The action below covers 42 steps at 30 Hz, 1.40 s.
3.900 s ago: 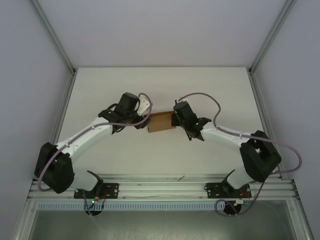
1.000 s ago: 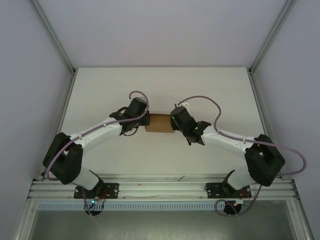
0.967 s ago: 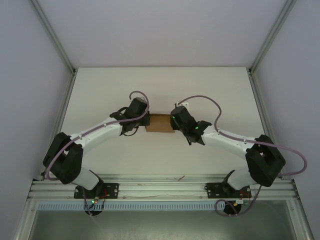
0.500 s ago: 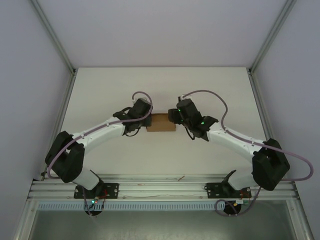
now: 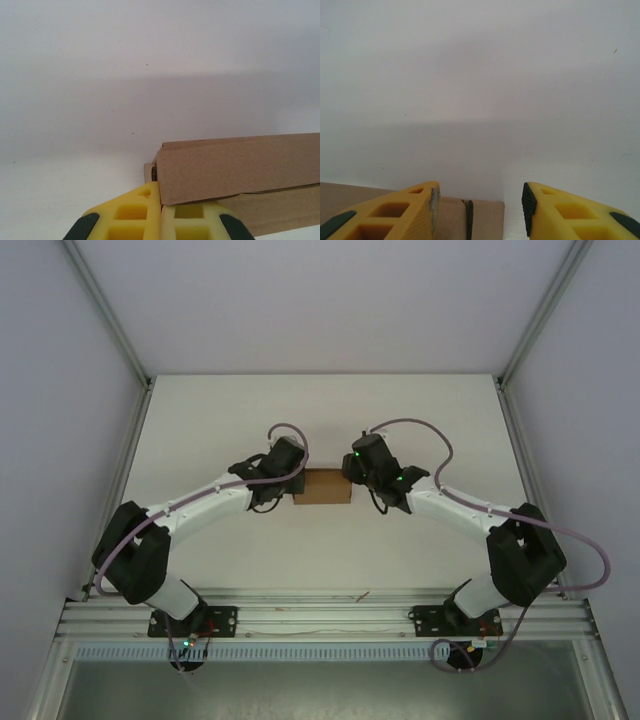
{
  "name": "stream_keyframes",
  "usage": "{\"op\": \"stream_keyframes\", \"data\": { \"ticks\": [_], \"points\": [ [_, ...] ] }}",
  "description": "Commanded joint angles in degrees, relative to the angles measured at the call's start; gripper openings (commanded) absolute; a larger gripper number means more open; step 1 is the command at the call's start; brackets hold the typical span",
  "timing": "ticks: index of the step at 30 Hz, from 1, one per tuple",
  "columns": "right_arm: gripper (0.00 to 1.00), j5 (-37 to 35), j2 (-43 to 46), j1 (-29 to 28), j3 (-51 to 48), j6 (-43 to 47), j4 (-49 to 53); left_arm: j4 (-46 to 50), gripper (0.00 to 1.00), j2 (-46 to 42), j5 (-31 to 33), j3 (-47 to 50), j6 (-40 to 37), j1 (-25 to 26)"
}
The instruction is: Assemble paper box
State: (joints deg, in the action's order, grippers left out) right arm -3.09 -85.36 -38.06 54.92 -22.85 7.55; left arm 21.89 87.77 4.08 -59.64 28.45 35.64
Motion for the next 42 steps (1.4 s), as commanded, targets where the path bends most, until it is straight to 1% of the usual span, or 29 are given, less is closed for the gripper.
{"op": "stream_keyframes", "data": {
  "ticks": [1,3,6,8,9,10,12,14,15,16,19,20,24,27,29,34,38,42],
  "points": [
    [0.46,2.4,-2.6,0.0,-3.5,-1.8,3.3,9.0,0.17,0.0,-5.5,0.4,-2.4,0.7],
    [0.46,3.4,-2.6,0.0,-4.2,-2.7,2.8,9.1,0.26,-1.9,-7.0,-0.3,-3.5,0.9],
    [0.46,4.5,-2.3,-0.1,-5.2,-3.2,2.0,9.6,0.34,-4.9,-7.9,-1.3,-4.8,0.9],
    [0.45,4.6,-2.4,-0.1,-5.7,-3.7,2.0,10.2,0.45,-6.4,-8.3,-2.3,-5.5,1.0],
    [0.45,4.8,-2.5,-0.1,-6.0,-3.9,2.2,11.0,0.52,-7.0,-8.1,-3.2,-5.5,0.9],
    [0.44,5.2,-2.5,-0.2,-6.3,-4.0,2.2,11.5,0.57,-7.4,-7.4,-3.7,-5.2,0.9],
    [0.44,5.5,-2.4,-0.3,-7.0,-4.4,1.9,12.0,0.7,-7.8,-5.4,-4.8,-3.8,0.8],
    [0.44,5.6,-2.4,-0.4,-7.4,-4.3,2.3,12.1,0.8,-7.6,-4.1,-5.9,-2.1,0.7],
    [0.44,5.5,-2.2,-0.5,-7.6,-4.3,2.5,12.6,0.87,-7.1,-4.0,-6.7,-0.9,0.3],
    [0.44,5.5,-2.1,-0.6,-7.9,-4.0,2.6,12.9,0.89,-6.8,-3.8,-7.3,0.2,-0.1],
    [0.44,5.3,-2.4,-0.9,-8.8,-3.5,2.4,11.6,0.91,-6.2,-5.2,-6.3,2.8,-2.5],
    [0.44,5.2,-2.6,-0.9,-8.9,-3.6,2.5,10.7,0.91,-6.1,-6.8,-5.4,2.9,-3.6],
    [0.44,4.9,-3.0,-1.3,-9.7,-3.5,2.4,5.1,0.88,-5.8,-14.6,0.0,7.4,-8.6],
    [0.44,4.8,-3.5,-1.3,-10.4,-3.4,2.4,0.0,0.83,-6.2,-19.1,3.9,9.0,-10.6],
    [0.44,5.2,-4.0,-1.4,-10.5,-3.7,2.8,-2.1,0.83,-6.3,-20.3,5.3,10.0,-10.9],
    [0.43,5.6,-4.0,-1.8,-11.2,-4.0,3.2,-3.7,0.76,-5.4,-21.5,7.6,11.2,-11.2],
    [0.41,5.3,-3.8,-1.9,-11.9,-4.5,4.0,-4.3,0.66,-5.1,-22.3,10.0,12.5,-11.7],
    [0.41,6.5,-4.1,-1.9,-13.2,-4.2,3.0,-7.8,0.58,-5.4,-23.7,14.1,14.3,-13.0]
  ]
}}
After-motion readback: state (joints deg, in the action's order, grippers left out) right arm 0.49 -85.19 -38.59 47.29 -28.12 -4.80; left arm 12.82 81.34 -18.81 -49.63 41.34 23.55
